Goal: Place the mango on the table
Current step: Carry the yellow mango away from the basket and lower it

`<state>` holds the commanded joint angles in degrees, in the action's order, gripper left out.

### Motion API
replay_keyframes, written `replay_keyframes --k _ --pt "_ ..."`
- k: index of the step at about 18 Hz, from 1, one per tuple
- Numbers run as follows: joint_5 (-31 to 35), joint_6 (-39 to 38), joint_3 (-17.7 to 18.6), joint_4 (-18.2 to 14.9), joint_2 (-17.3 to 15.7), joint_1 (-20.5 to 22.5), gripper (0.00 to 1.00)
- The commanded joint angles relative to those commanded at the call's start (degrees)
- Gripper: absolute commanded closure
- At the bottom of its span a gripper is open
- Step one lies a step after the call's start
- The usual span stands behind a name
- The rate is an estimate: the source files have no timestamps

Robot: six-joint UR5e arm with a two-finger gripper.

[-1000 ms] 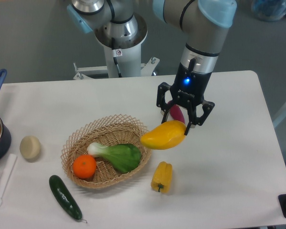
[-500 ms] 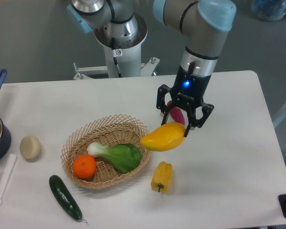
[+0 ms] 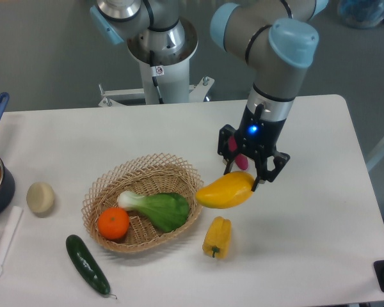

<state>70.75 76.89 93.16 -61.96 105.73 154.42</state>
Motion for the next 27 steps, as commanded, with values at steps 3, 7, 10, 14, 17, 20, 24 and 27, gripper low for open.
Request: replay_keyframes --k 3,7,10,14,17,20,24,27 --pt "2.9 2.6 -0.2 0.3 2.6 1.0 0.44" --pt "3.2 -0.3 -1.6 3.9 6.8 1.1 0.44" --pt "3.2 -4.5 -1.8 8.2 9.5 1.6 0.44" --pt "3.0 -7.4 -2.4 8.8 11.5 2.3 0.44" --pt "3.1 -7.6 -3.1 8.9 13.3 2.8 0.44" --pt "3.2 -7.6 -4.0 9.0 15.5 2.8 0.44" --pt "3.2 -7.5 -5.1 9.0 17.5 2.7 0.44" --pt "3.2 -7.4 -5.3 9.0 18.2 2.7 0.44"
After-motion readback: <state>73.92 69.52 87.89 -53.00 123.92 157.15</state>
